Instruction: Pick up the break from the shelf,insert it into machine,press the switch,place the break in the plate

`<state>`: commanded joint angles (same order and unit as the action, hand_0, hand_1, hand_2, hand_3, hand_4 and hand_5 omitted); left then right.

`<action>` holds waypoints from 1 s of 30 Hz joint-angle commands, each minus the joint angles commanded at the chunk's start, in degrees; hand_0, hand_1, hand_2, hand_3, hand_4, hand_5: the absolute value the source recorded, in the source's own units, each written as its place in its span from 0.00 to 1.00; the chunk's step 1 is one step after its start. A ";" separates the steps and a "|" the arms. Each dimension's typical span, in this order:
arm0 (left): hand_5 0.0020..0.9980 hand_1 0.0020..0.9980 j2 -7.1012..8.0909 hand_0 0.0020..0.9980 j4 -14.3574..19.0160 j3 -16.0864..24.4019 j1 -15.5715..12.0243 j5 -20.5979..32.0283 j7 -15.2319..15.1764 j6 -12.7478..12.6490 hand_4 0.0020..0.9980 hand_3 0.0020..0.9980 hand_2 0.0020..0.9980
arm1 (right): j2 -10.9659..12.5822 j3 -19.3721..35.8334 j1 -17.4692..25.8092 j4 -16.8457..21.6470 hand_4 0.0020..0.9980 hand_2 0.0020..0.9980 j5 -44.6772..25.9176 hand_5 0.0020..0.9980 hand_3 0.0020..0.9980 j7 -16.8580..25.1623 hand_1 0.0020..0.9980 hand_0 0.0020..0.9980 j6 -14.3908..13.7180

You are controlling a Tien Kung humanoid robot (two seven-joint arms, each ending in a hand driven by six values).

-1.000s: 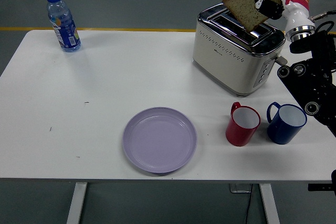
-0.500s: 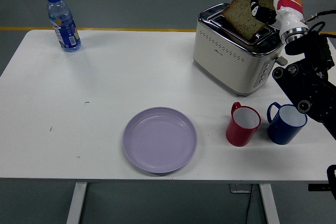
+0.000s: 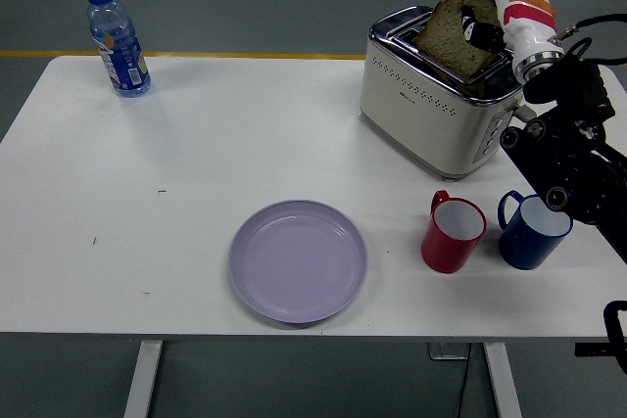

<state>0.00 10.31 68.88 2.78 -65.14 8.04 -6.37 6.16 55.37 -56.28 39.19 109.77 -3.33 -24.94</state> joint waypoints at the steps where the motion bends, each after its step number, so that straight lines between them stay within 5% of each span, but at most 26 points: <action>1: 0.95 0.77 0.00 0.70 0.00 -0.10 -0.01 0.08 -0.01 0.00 0.43 0.72 0.80 | -0.02 0.08 -0.01 -0.11 0.54 0.58 0.21 0.00 0.72 0.20 0.48 0.38 0.26; 2: 0.95 0.77 0.00 0.70 0.00 -0.14 -0.01 0.12 -0.02 0.00 0.43 0.72 0.80 | -0.03 0.12 -0.02 -0.17 0.65 0.79 0.31 0.00 0.84 0.29 0.67 0.70 0.37; 7: 0.95 0.77 0.00 0.70 0.00 -0.23 -0.09 0.08 -0.02 -0.01 0.43 0.72 0.80 | -0.06 0.53 0.03 -0.30 0.65 0.79 -0.45 0.00 0.84 1.59 0.67 0.70 0.58; 8: 0.95 0.77 0.00 0.70 0.00 -0.24 -0.13 0.05 0.00 -0.02 0.43 0.71 0.80 | -0.03 0.64 0.05 -0.31 0.71 0.91 -0.83 0.00 0.91 1.99 0.78 0.80 0.56; 25: 0.95 0.77 0.00 0.70 0.00 0.25 -0.61 -1.05 0.18 0.16 0.43 0.71 0.80 | 0.69 0.81 0.72 1.38 0.74 0.91 -3.07 0.00 0.91 4.03 0.77 0.80 -1.42; 30: 0.95 0.77 0.00 0.70 0.00 0.31 -0.57 -1.14 0.08 0.21 0.43 0.71 0.80 | 2.80 2.54 1.54 6.76 0.73 0.91 -3.77 0.00 0.91 3.95 0.77 0.80 -1.74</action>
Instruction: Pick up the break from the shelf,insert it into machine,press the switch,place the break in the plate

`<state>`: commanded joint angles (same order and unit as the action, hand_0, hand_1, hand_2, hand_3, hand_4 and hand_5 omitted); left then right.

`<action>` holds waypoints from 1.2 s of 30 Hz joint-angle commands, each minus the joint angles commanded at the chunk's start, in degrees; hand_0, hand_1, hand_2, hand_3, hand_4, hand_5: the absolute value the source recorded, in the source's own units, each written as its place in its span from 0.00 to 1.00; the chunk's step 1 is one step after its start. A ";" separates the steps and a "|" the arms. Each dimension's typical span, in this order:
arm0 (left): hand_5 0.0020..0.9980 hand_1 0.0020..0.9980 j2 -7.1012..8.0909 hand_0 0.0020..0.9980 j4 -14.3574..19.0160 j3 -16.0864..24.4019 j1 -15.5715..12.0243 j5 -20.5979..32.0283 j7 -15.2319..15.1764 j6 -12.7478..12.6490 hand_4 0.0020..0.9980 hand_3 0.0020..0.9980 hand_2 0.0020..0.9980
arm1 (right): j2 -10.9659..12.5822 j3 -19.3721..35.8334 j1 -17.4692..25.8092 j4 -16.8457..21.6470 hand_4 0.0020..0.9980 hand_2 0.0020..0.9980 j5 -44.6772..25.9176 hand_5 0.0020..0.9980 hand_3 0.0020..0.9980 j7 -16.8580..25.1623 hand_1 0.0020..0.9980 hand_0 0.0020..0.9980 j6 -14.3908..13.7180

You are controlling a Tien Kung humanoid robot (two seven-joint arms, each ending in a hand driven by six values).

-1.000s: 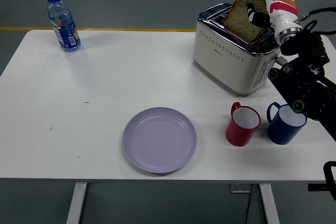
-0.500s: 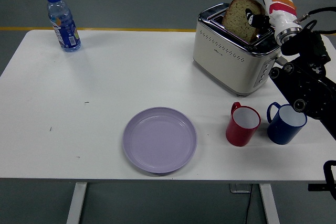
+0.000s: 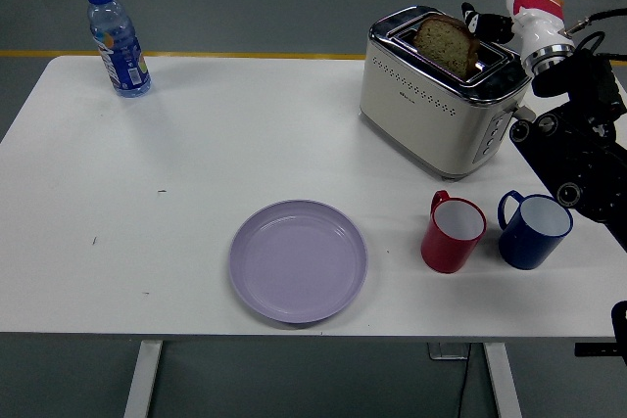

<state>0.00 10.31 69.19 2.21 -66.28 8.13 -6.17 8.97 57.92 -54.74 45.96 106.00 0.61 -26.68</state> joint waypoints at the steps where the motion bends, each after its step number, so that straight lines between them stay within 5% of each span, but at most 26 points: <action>1: 0.95 0.77 0.00 0.70 0.00 -0.03 0.02 0.09 -0.06 -0.02 0.43 0.71 0.80 | 0.72 0.57 0.29 1.81 0.73 0.91 0.07 0.00 0.91 -0.27 0.77 0.80 0.04; 14: 0.95 0.77 0.00 0.70 0.00 1.22 -0.04 -1.17 -0.04 0.04 0.43 0.71 0.80 | 7.55 3.70 3.38 17.03 0.71 0.88 -5.35 0.00 0.86 -0.99 0.76 0.80 -0.14; 19: 0.95 0.77 0.00 0.70 0.00 1.81 -0.11 -1.77 -0.07 0.07 0.43 0.71 0.80 | 11.69 5.06 6.50 23.72 0.71 0.88 -14.98 0.00 0.86 0.64 0.76 0.80 -1.04; 20: 0.95 0.77 0.00 0.70 0.00 1.89 -0.11 -1.85 -0.07 0.07 0.43 0.71 0.80 | 12.30 5.28 6.97 24.80 0.60 0.79 -17.14 0.00 0.78 0.87 0.71 0.74 -1.21; 23: 0.95 0.77 0.00 0.70 0.00 2.42 -0.22 -2.35 -0.09 0.09 0.43 0.71 0.80 | 14.86 6.75 9.41 28.47 0.60 0.79 -23.81 0.00 0.78 2.06 0.71 0.74 -2.02; 26: 0.95 0.77 0.00 0.70 0.00 2.81 -0.27 -2.86 -0.06 0.13 0.43 0.71 0.80 | 16.72 8.00 11.68 30.95 0.60 0.79 -27.98 0.00 0.78 2.86 0.71 0.74 -3.40; 27: 0.95 0.77 0.00 0.70 0.00 2.94 -0.29 -3.01 -0.05 0.14 0.43 0.71 0.80 | 17.20 8.36 12.37 31.53 0.49 0.71 -29.09 0.00 0.70 3.20 0.65 0.67 -3.75; 36: 0.95 0.77 0.00 0.70 0.00 4.81 -0.50 -5.24 0.20 0.25 0.43 0.71 0.80 | 21.32 12.99 20.34 35.57 0.44 0.67 -35.41 0.00 0.66 2.20 0.63 0.65 -6.56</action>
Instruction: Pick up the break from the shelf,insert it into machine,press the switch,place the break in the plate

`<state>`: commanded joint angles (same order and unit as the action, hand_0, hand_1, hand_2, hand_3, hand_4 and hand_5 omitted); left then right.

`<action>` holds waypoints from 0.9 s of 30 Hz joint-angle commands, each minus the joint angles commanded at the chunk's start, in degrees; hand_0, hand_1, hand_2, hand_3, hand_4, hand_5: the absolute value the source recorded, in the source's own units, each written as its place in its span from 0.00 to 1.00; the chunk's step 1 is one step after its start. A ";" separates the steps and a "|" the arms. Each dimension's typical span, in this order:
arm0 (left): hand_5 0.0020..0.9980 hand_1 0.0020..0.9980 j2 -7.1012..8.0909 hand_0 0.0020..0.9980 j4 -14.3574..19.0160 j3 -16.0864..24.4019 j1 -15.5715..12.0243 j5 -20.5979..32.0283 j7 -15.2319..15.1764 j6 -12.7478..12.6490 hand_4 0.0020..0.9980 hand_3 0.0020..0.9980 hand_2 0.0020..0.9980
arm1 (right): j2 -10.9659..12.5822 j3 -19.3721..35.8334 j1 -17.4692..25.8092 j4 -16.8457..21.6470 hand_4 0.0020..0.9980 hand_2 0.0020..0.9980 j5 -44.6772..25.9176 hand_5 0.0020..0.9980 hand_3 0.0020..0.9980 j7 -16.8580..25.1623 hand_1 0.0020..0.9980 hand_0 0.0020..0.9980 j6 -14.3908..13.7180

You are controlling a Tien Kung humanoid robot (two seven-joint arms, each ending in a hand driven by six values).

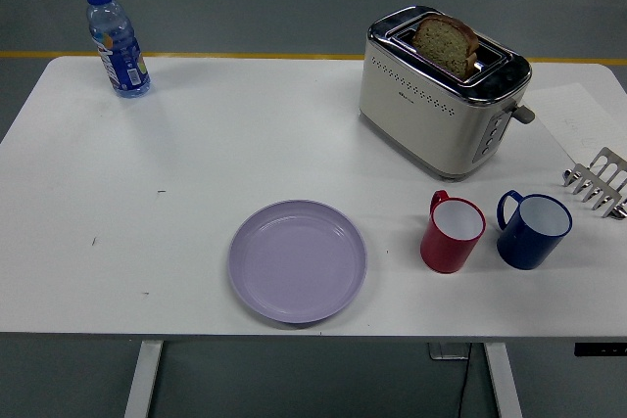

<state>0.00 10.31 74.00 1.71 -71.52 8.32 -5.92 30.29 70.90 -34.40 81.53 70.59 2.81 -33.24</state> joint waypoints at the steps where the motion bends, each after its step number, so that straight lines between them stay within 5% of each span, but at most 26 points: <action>1: 0.95 0.77 0.00 0.70 0.00 0.14 -0.01 -0.20 0.04 0.02 0.43 0.71 0.80 | 0.49 0.78 1.32 -0.10 0.44 0.67 -0.01 0.00 0.66 -0.83 0.63 0.65 0.30; 3: 0.95 0.77 0.00 0.70 0.00 0.15 -0.03 -0.31 0.07 0.04 0.43 0.72 0.80 | 1.17 1.49 3.34 -0.70 0.36 0.61 -0.27 0.00 0.62 -1.65 0.56 0.57 1.01; 8: 0.95 0.77 0.00 0.70 0.00 0.30 -0.06 -0.59 0.12 0.10 0.43 0.72 0.80 | 2.71 1.64 7.85 -3.68 0.36 0.61 1.64 0.00 0.62 -2.12 0.56 0.57 3.66; 9: 0.95 0.77 0.00 0.70 0.00 0.22 -0.07 -0.51 0.12 0.10 0.43 0.72 0.80 | 2.88 1.57 8.27 -4.17 0.33 0.49 2.72 0.01 0.61 -2.09 0.42 0.39 4.11; 14: 0.95 0.77 0.00 0.70 0.00 0.11 -0.12 -0.46 0.16 0.13 0.43 0.72 0.80 | 3.32 1.43 9.55 -6.39 0.33 0.49 8.19 0.01 0.61 -1.75 0.42 0.39 7.25; 15: 0.95 0.77 0.00 0.70 0.00 0.40 -0.21 -0.70 0.19 0.14 0.43 0.72 0.80 | 3.37 1.13 9.87 -7.17 0.44 0.37 10.39 0.00 0.59 -1.51 0.27 0.34 8.56; 27: 0.95 0.78 0.00 0.70 0.00 0.71 -0.52 -1.50 0.54 0.22 0.43 0.72 0.80 | 3.38 -3.65 9.52 -10.50 0.42 0.26 32.13 0.00 0.54 -3.38 0.16 0.25 15.56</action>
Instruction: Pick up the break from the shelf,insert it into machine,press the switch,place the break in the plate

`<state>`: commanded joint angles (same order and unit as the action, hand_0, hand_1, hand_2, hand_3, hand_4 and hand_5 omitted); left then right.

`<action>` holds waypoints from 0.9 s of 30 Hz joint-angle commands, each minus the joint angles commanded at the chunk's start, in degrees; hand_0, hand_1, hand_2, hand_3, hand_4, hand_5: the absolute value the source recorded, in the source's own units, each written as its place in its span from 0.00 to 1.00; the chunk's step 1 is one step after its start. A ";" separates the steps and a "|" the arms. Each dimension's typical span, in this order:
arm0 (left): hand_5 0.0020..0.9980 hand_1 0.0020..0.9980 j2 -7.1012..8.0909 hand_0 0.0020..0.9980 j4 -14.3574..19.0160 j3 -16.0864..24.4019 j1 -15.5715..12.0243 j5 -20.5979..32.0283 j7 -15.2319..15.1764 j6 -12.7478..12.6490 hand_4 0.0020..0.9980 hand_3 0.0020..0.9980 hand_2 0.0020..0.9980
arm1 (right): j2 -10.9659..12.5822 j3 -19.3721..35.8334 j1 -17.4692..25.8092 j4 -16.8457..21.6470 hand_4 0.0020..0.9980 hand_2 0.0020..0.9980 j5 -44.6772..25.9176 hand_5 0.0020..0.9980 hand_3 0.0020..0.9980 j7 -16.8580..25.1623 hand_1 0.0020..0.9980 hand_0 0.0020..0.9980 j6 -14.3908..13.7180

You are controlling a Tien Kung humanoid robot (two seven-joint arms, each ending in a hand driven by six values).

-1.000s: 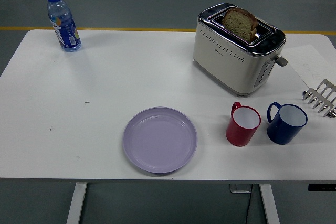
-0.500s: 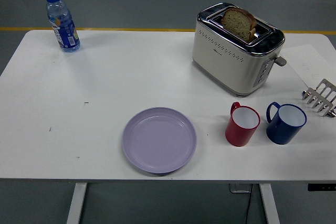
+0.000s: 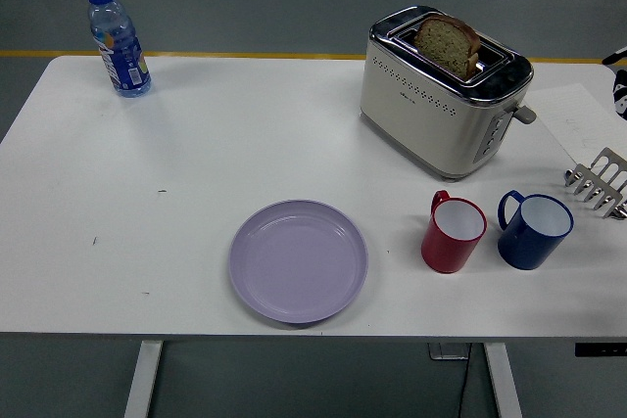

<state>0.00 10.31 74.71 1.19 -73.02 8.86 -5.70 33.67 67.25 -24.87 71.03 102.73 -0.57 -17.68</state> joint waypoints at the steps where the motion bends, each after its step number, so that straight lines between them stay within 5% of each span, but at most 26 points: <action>1: 0.95 0.78 0.00 0.70 0.00 -0.03 -0.01 0.00 0.02 0.01 0.43 0.72 0.80 | -0.03 -0.32 -0.04 -0.07 0.42 0.26 0.41 0.00 0.54 -0.15 0.16 0.25 0.23; 27: 0.95 0.78 0.00 0.70 0.00 -0.87 0.42 0.70 0.10 0.18 0.43 0.72 0.80 | -4.61 -7.32 -3.68 -4.81 0.34 0.25 3.42 0.00 0.54 -1.08 0.14 0.25 2.05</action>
<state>0.00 10.31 73.83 1.61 -72.32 8.96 -5.52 29.06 59.94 -28.56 66.21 106.15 -1.65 -15.63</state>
